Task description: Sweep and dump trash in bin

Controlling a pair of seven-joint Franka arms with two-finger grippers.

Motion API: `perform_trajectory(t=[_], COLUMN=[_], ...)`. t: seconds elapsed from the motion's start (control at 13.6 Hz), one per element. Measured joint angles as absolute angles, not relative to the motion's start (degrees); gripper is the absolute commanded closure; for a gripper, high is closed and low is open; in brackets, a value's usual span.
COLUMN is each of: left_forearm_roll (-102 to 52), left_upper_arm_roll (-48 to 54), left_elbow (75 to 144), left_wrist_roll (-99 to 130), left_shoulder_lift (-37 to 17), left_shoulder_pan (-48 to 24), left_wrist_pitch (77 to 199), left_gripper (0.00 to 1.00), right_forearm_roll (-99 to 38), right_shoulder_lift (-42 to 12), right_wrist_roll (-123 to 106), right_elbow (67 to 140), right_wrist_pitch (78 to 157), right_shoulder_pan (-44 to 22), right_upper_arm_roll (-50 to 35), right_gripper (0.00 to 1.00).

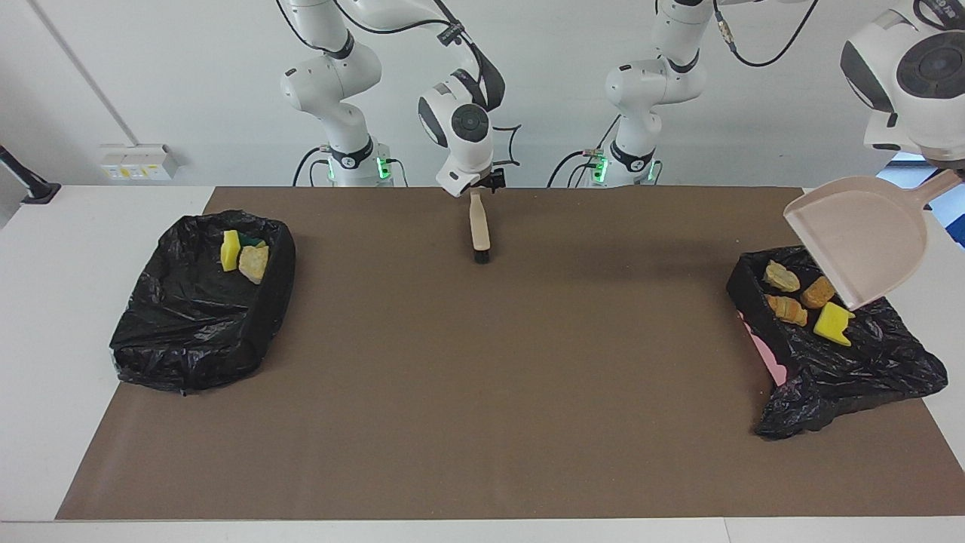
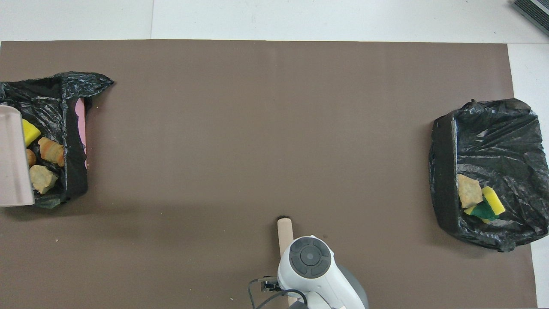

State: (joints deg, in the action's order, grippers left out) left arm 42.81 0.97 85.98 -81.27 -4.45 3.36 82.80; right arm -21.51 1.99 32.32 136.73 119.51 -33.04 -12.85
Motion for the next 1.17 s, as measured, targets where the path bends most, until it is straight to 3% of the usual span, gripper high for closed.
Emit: perform_trajectory(t=[0.44,0.66,0.95,1.17], left_forearm_roll=[23.4,17.8,12.8,8.0], left_upper_arm_roll=[1.3,1.5,1.5,1.5], left_elbow=[92.2,95.2,98.3,98.8], left_wrist_roll=[-46.3,-30.9,-13.0,0.1], left_shoulder_lift=[-1.8,-1.6,-2.5,-4.2], left_shoulder_pan=[-4.2,-9.5,-16.3,-20.9], left_wrist_pitch=[80.3,82.8,88.9,94.4], left_gripper=[1.0,1.0,1.0,1.0], right_forearm_roll=[-19.3,-17.1,-13.1,-12.3], right_shoulder_lift=[1.6,1.6,2.0,4.0], right_wrist_roll=[30.8,30.0,29.9,29.9], right_elbow=[130.0,124.6,116.2,113.5], right_wrist_pitch=[116.2,110.4,99.2,96.8], right_shoulder_pan=[-22.7,-16.2,-15.1,-15.1], right_upper_arm_roll=[-12.5,-12.2,-7.3,-2.3], right_gripper=[0.0,0.0,0.0,0.0])
